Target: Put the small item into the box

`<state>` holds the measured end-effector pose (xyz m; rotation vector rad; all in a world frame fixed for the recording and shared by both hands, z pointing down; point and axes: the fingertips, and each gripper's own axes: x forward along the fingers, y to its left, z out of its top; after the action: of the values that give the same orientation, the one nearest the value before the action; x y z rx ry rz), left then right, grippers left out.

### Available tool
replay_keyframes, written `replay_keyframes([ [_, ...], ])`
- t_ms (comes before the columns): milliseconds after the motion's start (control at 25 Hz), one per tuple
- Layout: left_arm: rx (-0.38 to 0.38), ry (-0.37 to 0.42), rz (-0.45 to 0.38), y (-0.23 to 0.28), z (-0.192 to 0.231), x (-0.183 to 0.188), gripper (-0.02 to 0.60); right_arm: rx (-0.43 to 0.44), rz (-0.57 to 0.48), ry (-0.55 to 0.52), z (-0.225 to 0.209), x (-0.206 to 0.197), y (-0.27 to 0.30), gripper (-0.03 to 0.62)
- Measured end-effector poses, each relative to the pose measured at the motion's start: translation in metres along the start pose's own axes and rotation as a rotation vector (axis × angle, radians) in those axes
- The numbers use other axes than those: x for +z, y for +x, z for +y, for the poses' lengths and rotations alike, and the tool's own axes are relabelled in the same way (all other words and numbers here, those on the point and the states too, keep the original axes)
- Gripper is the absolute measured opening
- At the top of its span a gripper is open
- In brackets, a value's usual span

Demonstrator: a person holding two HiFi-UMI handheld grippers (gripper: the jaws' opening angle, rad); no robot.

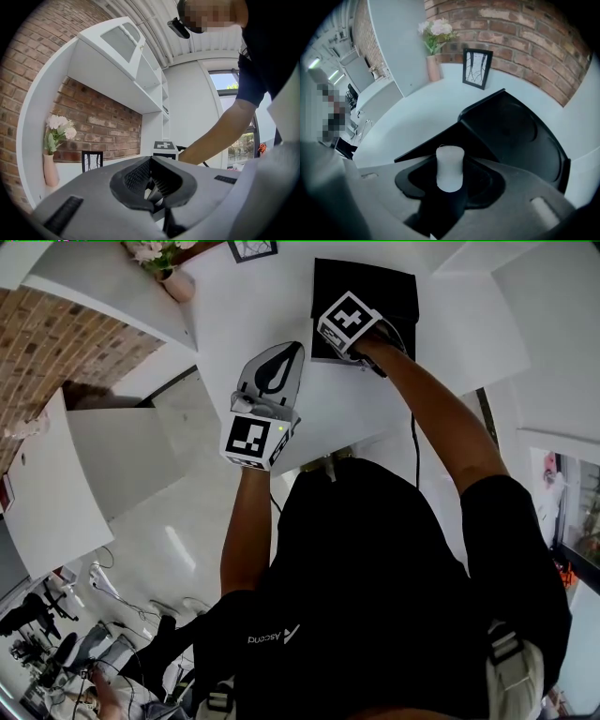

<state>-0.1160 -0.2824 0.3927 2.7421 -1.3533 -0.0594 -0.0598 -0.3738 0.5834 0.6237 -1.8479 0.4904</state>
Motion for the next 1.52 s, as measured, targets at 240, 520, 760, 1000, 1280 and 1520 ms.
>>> replay_keyframes([
  [240,0.013,-0.003,-0.001,-0.006,0.004,0.000,-0.002,-0.016,-0.006,-0.011,0.001,0.004,0.008,0.190],
  [520,0.011,-0.001,0.002,-0.009,0.004,-0.002,-0.002,-0.012,-0.058,-0.002,0.001,0.002,0.004,0.210],
  [760,0.005,0.003,0.013,-0.010,-0.001,-0.001,-0.001,0.007,-0.205,-0.013,0.006,0.001,-0.035,0.213],
  [1000,-0.015,0.025,0.006,-0.009,-0.016,0.013,-0.002,0.061,-0.468,-0.052,0.026,0.008,-0.098,0.207],
  [1280,-0.056,0.064,-0.018,-0.008,-0.046,0.044,-0.002,0.088,-0.800,-0.024,0.053,0.007,-0.190,0.153],
  [1520,-0.095,0.087,-0.051,-0.010,-0.075,0.070,-0.002,0.076,-1.036,-0.009,0.070,-0.011,-0.257,0.048],
])
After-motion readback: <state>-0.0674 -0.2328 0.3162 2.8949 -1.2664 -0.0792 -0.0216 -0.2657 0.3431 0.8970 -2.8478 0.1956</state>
